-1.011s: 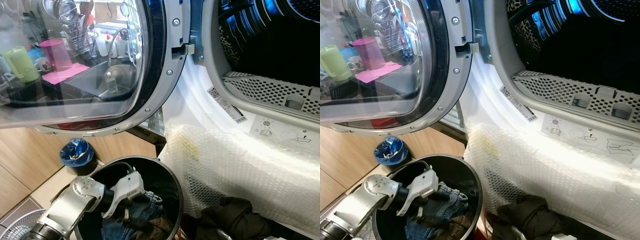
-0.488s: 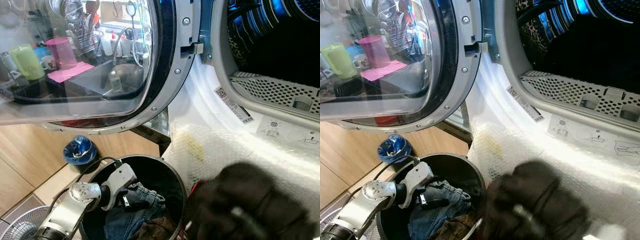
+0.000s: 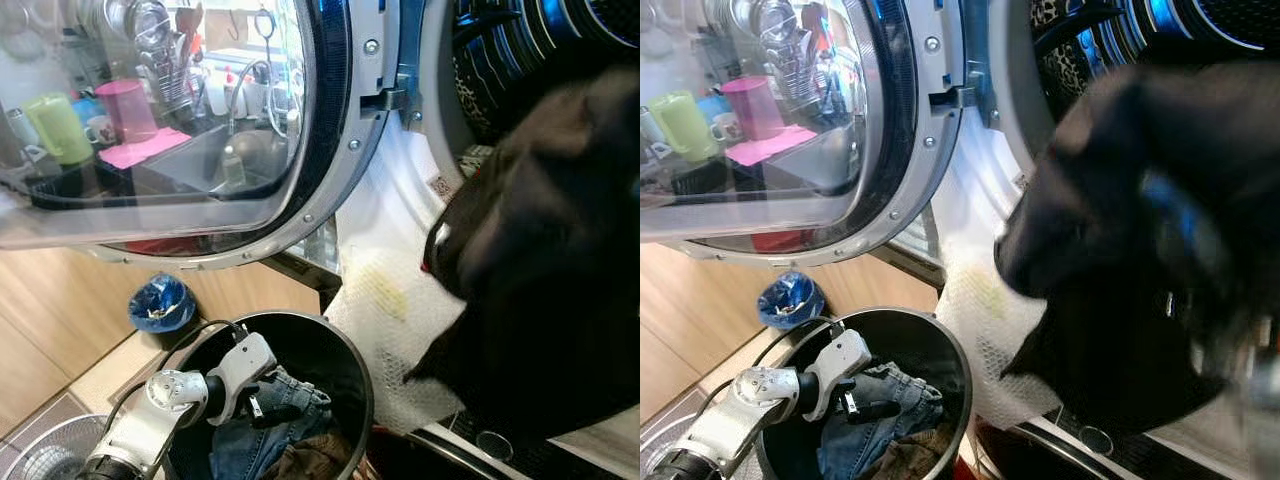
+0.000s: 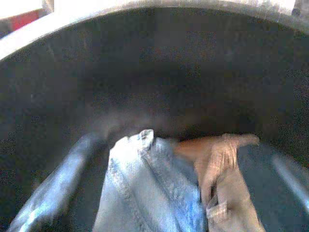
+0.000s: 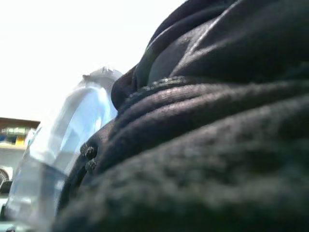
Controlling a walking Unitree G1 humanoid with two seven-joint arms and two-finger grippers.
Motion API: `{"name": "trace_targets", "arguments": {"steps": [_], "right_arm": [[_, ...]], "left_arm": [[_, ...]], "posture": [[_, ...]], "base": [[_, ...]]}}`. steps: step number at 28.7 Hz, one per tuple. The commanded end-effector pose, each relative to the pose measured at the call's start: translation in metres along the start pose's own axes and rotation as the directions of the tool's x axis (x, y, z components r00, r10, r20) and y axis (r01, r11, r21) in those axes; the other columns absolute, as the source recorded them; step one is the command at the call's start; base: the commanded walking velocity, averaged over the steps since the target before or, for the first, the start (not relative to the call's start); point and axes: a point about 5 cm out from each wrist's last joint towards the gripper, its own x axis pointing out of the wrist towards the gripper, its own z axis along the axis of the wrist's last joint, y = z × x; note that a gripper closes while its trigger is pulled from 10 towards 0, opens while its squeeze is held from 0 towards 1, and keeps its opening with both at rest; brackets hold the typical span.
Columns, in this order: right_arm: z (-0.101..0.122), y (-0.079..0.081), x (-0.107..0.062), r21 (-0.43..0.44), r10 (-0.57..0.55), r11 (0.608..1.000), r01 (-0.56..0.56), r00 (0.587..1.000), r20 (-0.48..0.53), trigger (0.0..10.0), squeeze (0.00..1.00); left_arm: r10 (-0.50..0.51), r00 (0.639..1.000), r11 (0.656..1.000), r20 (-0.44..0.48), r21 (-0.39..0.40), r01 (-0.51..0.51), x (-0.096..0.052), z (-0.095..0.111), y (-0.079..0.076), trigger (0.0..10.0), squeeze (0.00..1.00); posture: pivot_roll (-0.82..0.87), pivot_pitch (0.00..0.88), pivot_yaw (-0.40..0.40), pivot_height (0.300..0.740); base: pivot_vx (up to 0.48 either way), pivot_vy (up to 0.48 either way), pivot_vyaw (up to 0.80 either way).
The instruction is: Clothes washing
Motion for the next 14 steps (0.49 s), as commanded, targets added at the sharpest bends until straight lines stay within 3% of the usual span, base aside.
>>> {"name": "trace_targets", "arguments": {"steps": [1,3,4,5,7,9,14], "right_arm": [[0.005,-0.011,0.01,-0.002,-0.005,1.0,0.005,1.0,0.008,0.0,0.0],[0.02,-0.044,0.038,-0.053,-0.049,0.997,0.053,0.996,0.076,0.0,0.0],[0.02,-0.044,0.038,-0.053,-0.049,0.997,0.053,0.996,0.076,0.0,0.0],[0.028,-0.061,0.052,-0.067,-0.082,0.994,0.089,0.991,0.103,0.0,0.0],[0.03,-0.068,0.058,-0.073,-0.096,0.992,0.105,0.989,0.109,0.0,0.0],[0.036,-0.102,0.085,-0.145,-0.212,0.964,0.222,0.974,0.08,0.0,0.0],[0.038,-0.12,0.103,-0.132,-0.255,0.956,0.263,0.964,0.075,0.0,0.0]], "left_arm": [[0.001,1.0,1.0,-0.026,0.01,-0.001,-0.001,-0.005,0.001,10.0,0.0],[-0.004,1.0,1.0,-0.023,0.005,0.004,0.001,-0.006,-0.002,10.0,0.0],[-0.004,1.0,1.0,-0.023,0.005,0.004,0.001,-0.006,-0.002,10.0,0.0],[-0.007,1.0,1.0,-0.024,0.003,0.007,0.002,-0.007,-0.003,10.0,0.0],[-0.008,1.0,1.0,-0.024,0.002,0.008,0.002,-0.007,-0.003,10.0,0.0],[-0.01,1.0,1.0,-0.023,0.0,0.01,0.005,-0.007,-0.005,10.0,0.0],[-0.009,1.0,1.0,-0.02,-0.003,0.009,0.007,-0.007,-0.005,10.0,0.0]], "posture": [[0.02,0.036,0.124,0.74],[0.01,0.034,0.121,0.74],[0.01,0.034,0.121,0.74],[0.01,0.033,0.12,0.74],[0.01,0.033,0.12,0.74],[0.0,0.032,0.111,0.74],[0.01,0.03,0.103,0.74]], "base": [[0.0,0.0,0.0],[0.0,0.0,0.0],[0.0,0.0,0.0],[0.0,0.0,0.0],[0.0,0.0,0.0],[0.0,0.0,0.0],[0.0,0.0,0.0]]}}
